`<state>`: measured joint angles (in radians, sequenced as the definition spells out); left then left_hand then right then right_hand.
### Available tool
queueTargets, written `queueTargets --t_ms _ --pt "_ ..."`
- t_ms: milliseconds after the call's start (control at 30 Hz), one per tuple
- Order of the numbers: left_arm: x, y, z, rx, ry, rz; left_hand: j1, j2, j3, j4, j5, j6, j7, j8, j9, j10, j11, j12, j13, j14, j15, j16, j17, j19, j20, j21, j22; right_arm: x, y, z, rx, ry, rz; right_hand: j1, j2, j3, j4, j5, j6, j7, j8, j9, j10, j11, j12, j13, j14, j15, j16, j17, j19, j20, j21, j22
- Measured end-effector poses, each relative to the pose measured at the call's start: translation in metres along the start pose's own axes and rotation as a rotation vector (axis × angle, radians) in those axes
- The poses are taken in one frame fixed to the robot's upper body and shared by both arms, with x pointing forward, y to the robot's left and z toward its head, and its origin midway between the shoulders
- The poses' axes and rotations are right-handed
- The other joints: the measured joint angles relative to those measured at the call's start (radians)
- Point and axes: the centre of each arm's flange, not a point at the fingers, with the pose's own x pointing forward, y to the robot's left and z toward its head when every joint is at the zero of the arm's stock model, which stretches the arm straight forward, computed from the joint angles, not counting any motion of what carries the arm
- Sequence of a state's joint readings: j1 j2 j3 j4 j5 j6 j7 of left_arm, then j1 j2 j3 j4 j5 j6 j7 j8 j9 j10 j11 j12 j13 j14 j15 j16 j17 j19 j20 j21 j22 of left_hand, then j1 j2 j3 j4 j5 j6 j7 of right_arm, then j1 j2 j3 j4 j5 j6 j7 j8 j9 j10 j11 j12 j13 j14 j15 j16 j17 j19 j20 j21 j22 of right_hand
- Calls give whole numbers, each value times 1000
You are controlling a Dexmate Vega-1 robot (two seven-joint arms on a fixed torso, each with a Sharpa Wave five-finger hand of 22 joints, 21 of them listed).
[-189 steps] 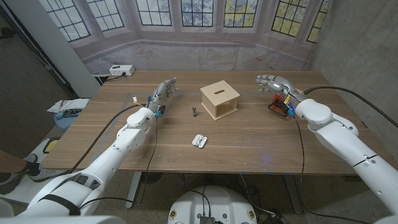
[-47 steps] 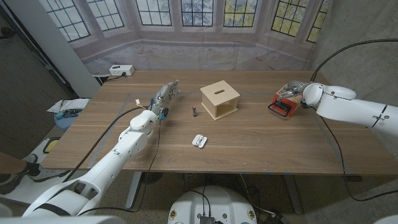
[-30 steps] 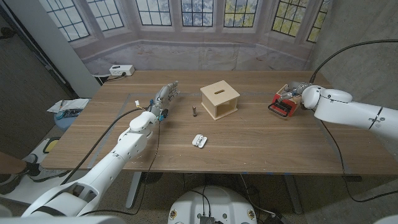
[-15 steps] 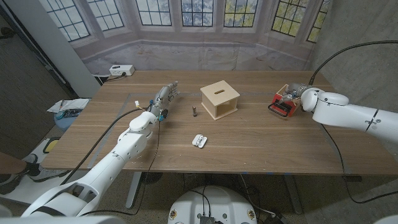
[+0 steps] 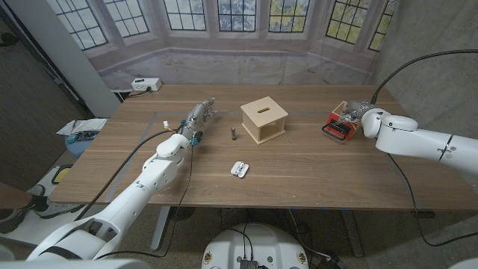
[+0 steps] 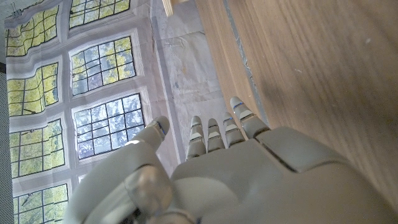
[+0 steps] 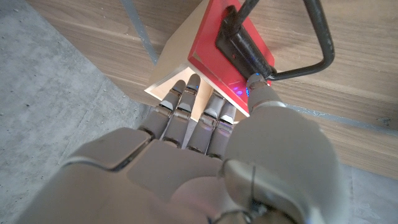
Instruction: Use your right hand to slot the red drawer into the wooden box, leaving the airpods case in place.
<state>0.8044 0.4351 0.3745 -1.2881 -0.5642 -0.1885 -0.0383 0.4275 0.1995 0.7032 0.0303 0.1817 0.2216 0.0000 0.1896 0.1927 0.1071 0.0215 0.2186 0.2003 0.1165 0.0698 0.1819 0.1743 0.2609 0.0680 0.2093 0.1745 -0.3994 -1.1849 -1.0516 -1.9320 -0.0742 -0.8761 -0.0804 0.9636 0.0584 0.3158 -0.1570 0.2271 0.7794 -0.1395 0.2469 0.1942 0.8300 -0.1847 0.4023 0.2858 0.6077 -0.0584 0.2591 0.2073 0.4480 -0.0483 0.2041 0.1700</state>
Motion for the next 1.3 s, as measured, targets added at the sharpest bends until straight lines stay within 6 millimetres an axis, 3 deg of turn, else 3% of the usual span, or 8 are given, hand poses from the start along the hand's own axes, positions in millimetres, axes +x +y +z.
queueTargets --t_ms 667,1300 --pt "6 2 1 2 4 -13 3 -3 0 0 0 2 -2 0 0 0 0 0 0 0 0 0 0 5 5 0 0 9 7 8 -12 -37 -46 51 5 -8 -8 -8 95 -23 12 -1 84 -18 38 8 66 -5 22 14 46 0 0 0" --pt "16 4 -2 -2 12 -29 13 -2 -3 3 0 2 -2 0 0 5 5 0 0 0 0 0 0 5 5 0 0 1 12 13 -40 -80 -77 101 17 -21 -7 -12 146 7 27 -1 136 2 57 -9 118 -15 34 23 84 -2 8 0"
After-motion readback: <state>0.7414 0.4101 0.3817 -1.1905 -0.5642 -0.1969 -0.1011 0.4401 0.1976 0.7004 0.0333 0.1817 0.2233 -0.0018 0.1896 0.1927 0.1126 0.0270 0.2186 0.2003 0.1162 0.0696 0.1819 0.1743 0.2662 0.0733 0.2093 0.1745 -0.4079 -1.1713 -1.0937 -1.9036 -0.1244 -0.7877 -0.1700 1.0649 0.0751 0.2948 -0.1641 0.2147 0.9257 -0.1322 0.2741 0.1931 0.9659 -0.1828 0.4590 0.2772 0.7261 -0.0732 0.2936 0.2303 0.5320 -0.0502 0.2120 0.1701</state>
